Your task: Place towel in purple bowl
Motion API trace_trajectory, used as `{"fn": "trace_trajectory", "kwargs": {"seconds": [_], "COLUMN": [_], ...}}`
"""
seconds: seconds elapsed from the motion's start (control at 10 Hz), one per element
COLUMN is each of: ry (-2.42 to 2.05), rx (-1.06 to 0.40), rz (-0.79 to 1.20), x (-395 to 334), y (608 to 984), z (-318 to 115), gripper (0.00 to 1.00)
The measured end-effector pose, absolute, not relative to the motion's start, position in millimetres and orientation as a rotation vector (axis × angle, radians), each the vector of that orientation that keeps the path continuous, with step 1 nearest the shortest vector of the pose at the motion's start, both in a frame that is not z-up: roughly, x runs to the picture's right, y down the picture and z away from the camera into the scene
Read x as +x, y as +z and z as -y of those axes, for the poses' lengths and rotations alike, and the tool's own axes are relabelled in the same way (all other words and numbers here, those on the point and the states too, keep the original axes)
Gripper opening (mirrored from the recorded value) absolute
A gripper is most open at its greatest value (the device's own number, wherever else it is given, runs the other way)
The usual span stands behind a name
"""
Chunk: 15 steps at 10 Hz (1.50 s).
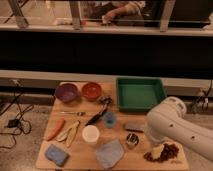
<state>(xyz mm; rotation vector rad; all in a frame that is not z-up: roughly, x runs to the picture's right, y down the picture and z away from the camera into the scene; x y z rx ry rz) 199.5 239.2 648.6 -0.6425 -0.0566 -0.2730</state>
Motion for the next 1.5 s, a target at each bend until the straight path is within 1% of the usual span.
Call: {"fn": "trace_trajectory", "kwargs": {"seconds": [0.1,0.8,1.0,1.2,1.5], "ry": [-0.308,-0.311,-0.341,-0.388,-0.483], "rx": [-0.651,-0.651,-0.681,-0.699,-0.722], "rz": [0.085,0.088,0.101,0.115,0.172], "x": [191.3,191.6,180.8,152.9,90.0], "y": [645.6,646.5,646.4,645.4,644.4], "z": [-250.1,-250.6,-269.7,-292.5,-324.8], "gripper": [0.8,0.8,0.8,0.8,0.8]}}
